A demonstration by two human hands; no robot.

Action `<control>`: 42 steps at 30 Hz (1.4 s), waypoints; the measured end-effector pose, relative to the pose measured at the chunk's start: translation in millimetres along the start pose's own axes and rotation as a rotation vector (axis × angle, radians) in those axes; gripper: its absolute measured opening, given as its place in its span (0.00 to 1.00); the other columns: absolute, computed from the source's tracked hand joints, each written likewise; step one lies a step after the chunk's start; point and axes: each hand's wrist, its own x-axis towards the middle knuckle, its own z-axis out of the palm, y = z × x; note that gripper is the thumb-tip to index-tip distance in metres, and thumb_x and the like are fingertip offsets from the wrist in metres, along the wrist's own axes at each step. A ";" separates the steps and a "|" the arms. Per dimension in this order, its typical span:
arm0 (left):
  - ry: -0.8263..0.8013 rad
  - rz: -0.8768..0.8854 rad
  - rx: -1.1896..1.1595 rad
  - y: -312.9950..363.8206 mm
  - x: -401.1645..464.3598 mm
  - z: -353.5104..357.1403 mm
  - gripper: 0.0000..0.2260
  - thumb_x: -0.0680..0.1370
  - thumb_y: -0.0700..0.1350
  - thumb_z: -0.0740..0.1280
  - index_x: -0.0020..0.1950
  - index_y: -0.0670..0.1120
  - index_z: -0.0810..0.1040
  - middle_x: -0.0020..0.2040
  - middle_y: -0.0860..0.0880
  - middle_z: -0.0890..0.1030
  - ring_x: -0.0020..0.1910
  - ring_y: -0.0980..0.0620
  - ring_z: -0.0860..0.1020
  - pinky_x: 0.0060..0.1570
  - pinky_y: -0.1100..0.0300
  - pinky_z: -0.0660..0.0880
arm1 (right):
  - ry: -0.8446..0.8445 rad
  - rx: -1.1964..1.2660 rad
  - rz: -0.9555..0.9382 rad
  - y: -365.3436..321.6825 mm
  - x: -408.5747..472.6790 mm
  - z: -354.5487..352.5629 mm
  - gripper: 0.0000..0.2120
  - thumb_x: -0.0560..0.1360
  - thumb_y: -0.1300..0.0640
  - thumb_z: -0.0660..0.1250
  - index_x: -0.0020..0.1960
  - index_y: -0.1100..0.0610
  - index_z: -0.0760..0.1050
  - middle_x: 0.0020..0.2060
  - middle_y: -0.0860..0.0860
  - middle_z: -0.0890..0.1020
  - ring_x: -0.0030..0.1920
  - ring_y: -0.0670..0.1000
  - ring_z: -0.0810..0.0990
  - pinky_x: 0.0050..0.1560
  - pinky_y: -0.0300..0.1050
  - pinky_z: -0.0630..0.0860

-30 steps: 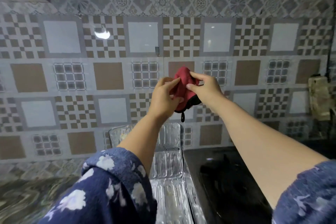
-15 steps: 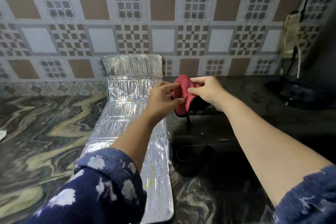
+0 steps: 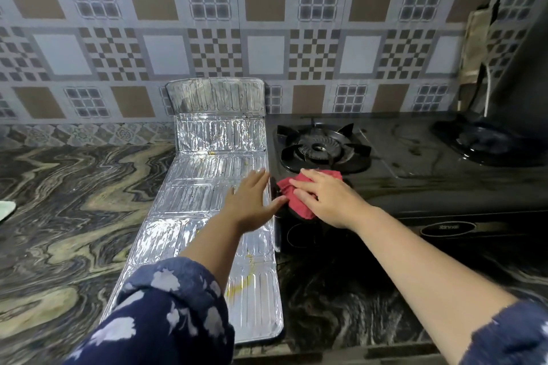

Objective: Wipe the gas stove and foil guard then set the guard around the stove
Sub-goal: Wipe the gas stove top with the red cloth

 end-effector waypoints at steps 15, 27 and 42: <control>0.007 0.131 0.160 -2.0 -0.8 11.7 0.47 0.67 0.74 0.36 0.79 0.47 0.44 0.79 0.52 0.43 0.77 0.56 0.41 0.74 0.39 0.39 | -0.001 -0.055 0.055 -1.2 0.1 21.4 0.19 0.79 0.40 0.52 0.70 0.33 0.62 0.76 0.40 0.56 0.77 0.46 0.49 0.71 0.67 0.34; 0.104 0.088 0.093 10.4 -1.3 19.6 0.45 0.69 0.71 0.35 0.79 0.45 0.50 0.80 0.50 0.50 0.78 0.55 0.49 0.75 0.44 0.38 | -0.054 -0.103 0.174 -11.5 17.2 22.0 0.21 0.81 0.45 0.47 0.73 0.38 0.57 0.78 0.48 0.50 0.78 0.54 0.45 0.73 0.65 0.39; 0.196 0.184 0.191 92.5 37.7 51.9 0.26 0.81 0.58 0.48 0.77 0.48 0.57 0.79 0.54 0.55 0.78 0.57 0.46 0.75 0.46 0.42 | -0.034 -0.121 0.409 127.0 -48.6 -32.9 0.22 0.80 0.43 0.47 0.74 0.38 0.56 0.78 0.49 0.49 0.78 0.51 0.47 0.75 0.61 0.42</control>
